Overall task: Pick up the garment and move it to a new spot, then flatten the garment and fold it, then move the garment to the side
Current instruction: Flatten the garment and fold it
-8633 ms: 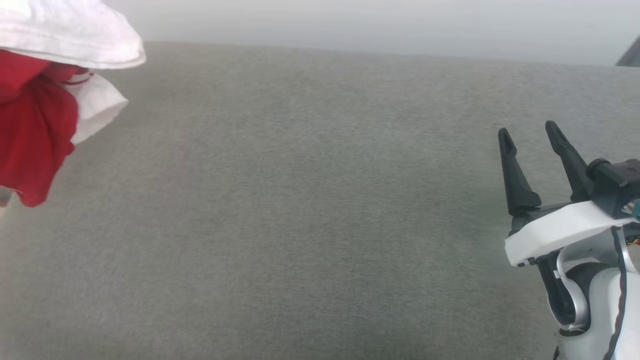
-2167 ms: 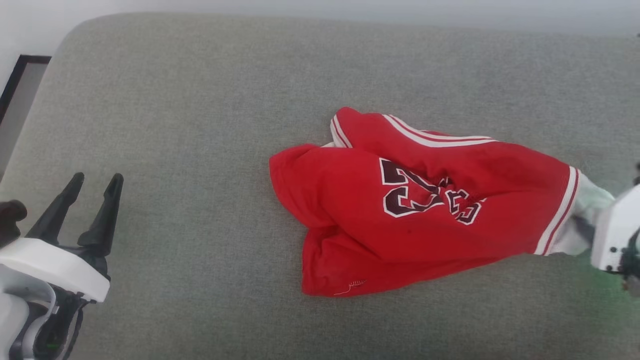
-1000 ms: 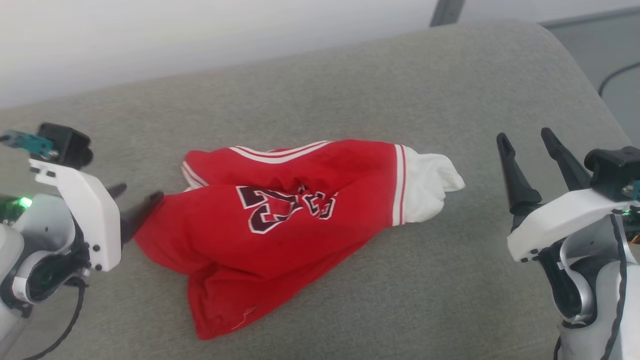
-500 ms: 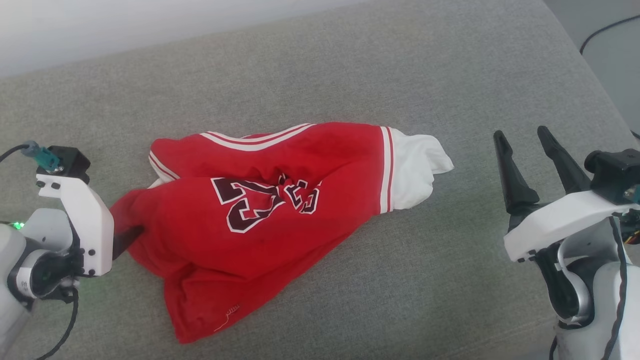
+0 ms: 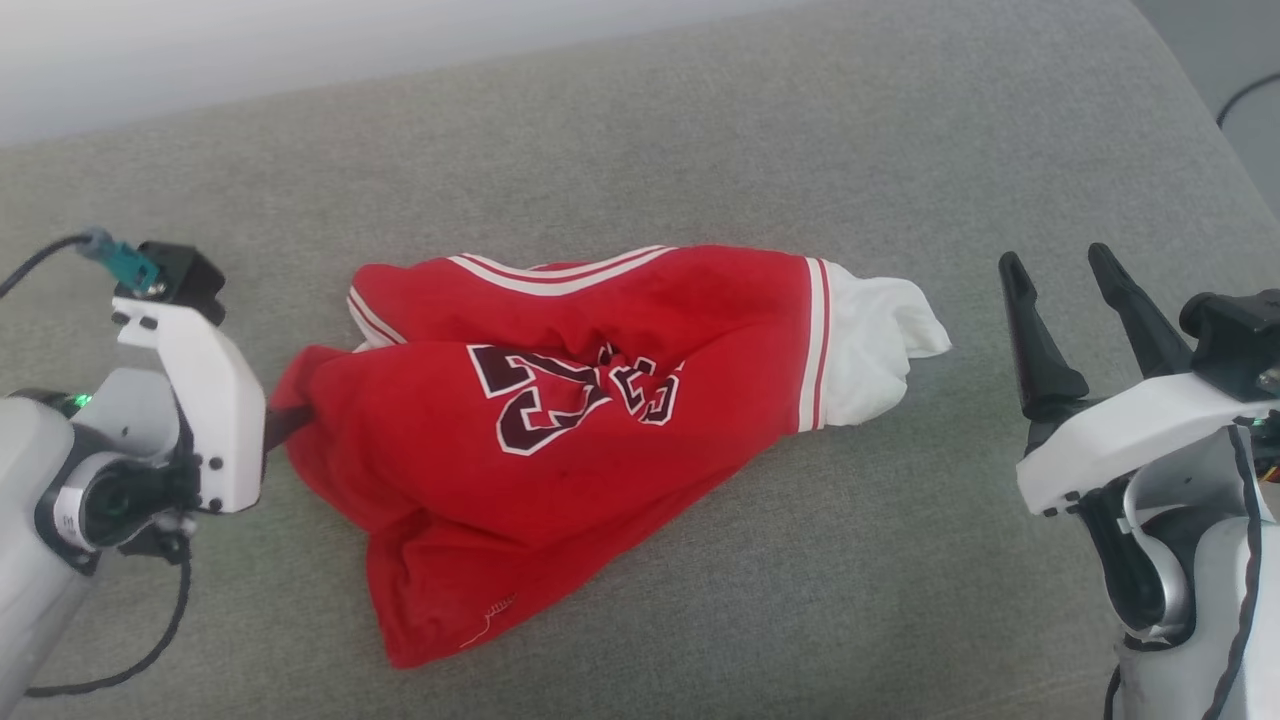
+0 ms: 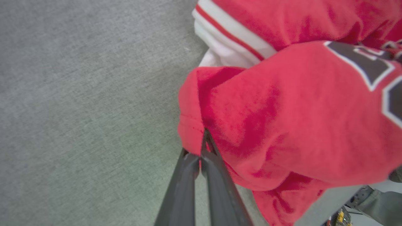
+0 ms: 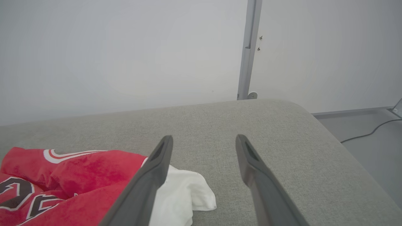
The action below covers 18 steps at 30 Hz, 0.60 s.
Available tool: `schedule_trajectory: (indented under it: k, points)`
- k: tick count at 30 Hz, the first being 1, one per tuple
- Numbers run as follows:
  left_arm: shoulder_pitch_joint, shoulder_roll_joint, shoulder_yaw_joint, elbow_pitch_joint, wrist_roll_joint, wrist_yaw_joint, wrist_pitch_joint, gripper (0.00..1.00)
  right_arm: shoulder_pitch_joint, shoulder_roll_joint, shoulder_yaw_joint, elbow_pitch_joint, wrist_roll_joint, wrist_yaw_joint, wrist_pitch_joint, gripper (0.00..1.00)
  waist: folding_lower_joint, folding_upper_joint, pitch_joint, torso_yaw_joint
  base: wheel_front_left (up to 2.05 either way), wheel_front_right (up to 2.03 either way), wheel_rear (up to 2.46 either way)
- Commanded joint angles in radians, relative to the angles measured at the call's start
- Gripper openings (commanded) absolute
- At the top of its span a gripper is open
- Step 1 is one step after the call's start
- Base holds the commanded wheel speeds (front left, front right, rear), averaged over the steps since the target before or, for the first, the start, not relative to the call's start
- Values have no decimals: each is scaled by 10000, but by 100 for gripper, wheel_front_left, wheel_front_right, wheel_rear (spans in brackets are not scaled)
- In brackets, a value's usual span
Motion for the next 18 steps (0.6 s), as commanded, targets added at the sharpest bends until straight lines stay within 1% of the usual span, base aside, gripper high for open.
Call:
schedule_trajectory:
  k: [1, 4, 8, 10, 13, 18]
  points:
    - [-147, 12, 110, -338, -296, 159, 197, 0, -55, 27, -43, 0, -18, 1, 25, 100, 0, 0, -105, 102, 0, 0, 0]
    - [-108, 183, 77, -1223, -412, 463, 686, 0, -23, 25, -95, 1, -44, 1, 54, 100, 0, 0, -225, 204, 0, 0, 0]
    - [264, 288, 47, -2725, -853, 1035, 1276, 0, 64, 26, -119, -21, -65, 1, 89, 100, 0, 0, -349, 322, 0, 0, 0]
    - [477, 456, -40, -3455, -849, 1301, 1485, 0, 131, 27, -112, -70, -66, 1, 109, 100, 0, 0, -390, 368, 0, 0, 0]
    - [883, 564, -251, -4452, -761, 1648, 1653, 0, 147, 25, -112, -104, -45, 1, 119, 100, 0, 0, -427, 407, 0, 0, 0]
    - [1581, 605, -693, -5508, -581, 1984, 1611, 0, 203, 26, -78, -132, -30, 1, 129, 100, 0, 0, -426, 443, 0, 0, 0]
